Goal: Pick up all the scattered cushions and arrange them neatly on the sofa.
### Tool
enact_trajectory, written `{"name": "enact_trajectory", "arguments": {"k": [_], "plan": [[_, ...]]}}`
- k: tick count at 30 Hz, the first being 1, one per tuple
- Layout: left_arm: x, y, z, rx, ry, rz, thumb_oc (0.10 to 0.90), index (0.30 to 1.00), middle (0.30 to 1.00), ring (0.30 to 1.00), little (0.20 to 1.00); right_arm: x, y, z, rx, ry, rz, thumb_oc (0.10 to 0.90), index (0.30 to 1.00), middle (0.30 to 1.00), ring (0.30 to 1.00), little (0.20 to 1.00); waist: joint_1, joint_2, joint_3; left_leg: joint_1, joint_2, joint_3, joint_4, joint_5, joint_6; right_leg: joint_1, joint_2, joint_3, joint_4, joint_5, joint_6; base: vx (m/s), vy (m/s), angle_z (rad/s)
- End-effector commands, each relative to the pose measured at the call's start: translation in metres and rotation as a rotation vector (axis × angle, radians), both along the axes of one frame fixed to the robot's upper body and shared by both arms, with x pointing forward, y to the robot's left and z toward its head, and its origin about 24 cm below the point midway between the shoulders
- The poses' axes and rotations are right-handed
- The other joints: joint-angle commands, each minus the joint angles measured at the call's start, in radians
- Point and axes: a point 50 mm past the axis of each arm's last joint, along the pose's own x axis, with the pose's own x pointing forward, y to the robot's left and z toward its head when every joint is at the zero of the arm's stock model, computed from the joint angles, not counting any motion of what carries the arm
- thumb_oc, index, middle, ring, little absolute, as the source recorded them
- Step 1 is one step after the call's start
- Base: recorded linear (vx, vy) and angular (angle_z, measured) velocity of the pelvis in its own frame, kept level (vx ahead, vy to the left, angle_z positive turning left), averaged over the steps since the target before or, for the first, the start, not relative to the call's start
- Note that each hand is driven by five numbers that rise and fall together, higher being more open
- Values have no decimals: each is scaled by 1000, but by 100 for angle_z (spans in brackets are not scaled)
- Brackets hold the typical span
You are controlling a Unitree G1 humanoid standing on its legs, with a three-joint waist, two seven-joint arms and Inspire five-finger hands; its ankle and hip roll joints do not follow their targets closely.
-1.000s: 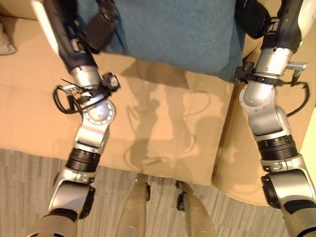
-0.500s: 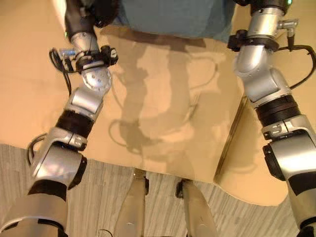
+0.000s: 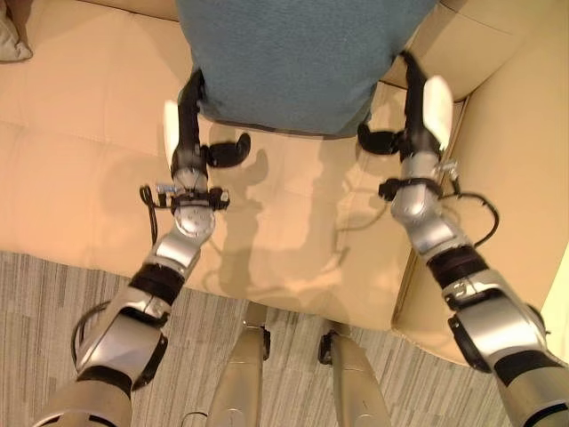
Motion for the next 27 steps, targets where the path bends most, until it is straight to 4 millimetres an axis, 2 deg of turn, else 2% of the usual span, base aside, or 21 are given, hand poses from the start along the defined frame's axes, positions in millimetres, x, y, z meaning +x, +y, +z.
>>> {"name": "enact_trajectory", "arguments": {"k": [1,5,7,8,10,11,12,15,16,19,20,21,22,25,27], "plan": [[0,-15,17,-51,-101,-84,800,900,900,900,900,-5,14,27,10,-146,70,800,900,900,900,900,-7,-7,-166,84,-14,38,11,-131,-58,49,2,-12,25,-64,39,0,0,0],[-8,6,-3,-67,-49,-45,800,900,900,900,900,-12,1,3,37,-82,53,800,900,900,900,900,-9,-11,-176,106,-11,40,11,-135,-56,75,4,-18,22,-67,36,-3,-3,4],[-10,11,-6,-69,-40,-34,800,900,900,900,900,-14,-2,0,43,-75,53,800,900,900,900,900,-10,-12,-179,112,-10,41,11,-136,-56,84,3,-20,19,-67,36,8,-1,7],[-14,25,-12,-75,-25,-3,800,900,900,900,900,-20,-8,-13,63,-44,53,800,900,900,900,900,-14,-16,-189,131,-6,43,11,-140,-55,106,5,-21,15,-69,35,0,0,0],[-19,37,-20,-87,-3,28,800,900,900,900,900,-27,-15,-28,86,-1,54,800,900,900,900,900,-19,-19,-203,147,-3,48,11,-144,-54,126,5,-26,11,-70,34,16,-1,0],[-19,37,-20,-87,-2,28,800,900,900,900,900,-27,-15,-29,86,0,54,800,900,900,900,900,-19,-19,-204,147,-3,47,11,-144,-54,127,5,-26,10,-70,34,33,4,3],[-26,49,-30,-92,24,50,800,900,900,900,900,-37,-22,-50,96,67,57,800,900,900,900,900,-24,-23,-218,169,0,52,11,-149,-53,153,6,-30,7,-74,34,0,0,0],[-30,53,-37,-84,43,55,800,900,900,900,900,-42,-26,-60,105,100,58,800,900,900,900,900,-27,-23,-226,175,2,54,11,-146,-52,164,5,-33,1,-69,34,30,3,-5],[-39,61,-52,-57,99,64,800,900,900,900,900,-52,-33,-78,122,163,54,800,900,900,900,900,-30,-24,-233,199,4,60,11,-151,-51,192,5,-36,-2,-72,34,49,2,-4],[-60,72,-91,-27,240,63,800,900,900,900,900,-71,-44,-114,182,295,51,800,900,900,900,900,-36,-24,-247,240,8,70,11,-158,-47,240,8,-39,-10,-74,36,53,-1,-4],[-60,72,-91,-27,240,63,800,900,900,900,900,-71,-44,-114,182,295,51,800,900,900,900,900,-36,-24,-248,240,8,70,11,-158,-47,239,8,-39,-11,-74,36,75,-6,-8],[-88,87,-135,-36,413,76,800,900,900,900,900,-93,-58,-149,193,447,29,800,900,900,900,900,-40,-25,-269,278,12,79,11,-164,-43,285,11,-44,-24,-76,39,53,-7,-11],[-89,87,-135,-36,414,76,800,900,900,900,900,-93,-58,-149,193,449,29,800,900,900,900,900,-40,-25,-269,280,12,79,11,-164,-43,288,11,-44,-25,-75,39,63,-2,-14],[-125,100,-184,-56,629,116,800,900,900,900,900,-117,-70,-181,219,590,-2,800,900,900,900,900,-46,-21,-290,320,17,88,11,-173,-38,330,14,-46,-43,-76,42,45,-4,-10],[-150,107,-210,-100,738,158,800,900,900,900,900,-131,-74,-198,260,656,-21,800,900,900,900,900,-48,-18,-304,352,20,93,11,-181,-35,359,17,-46,-55,-77,43,51,-12,-8]]}}
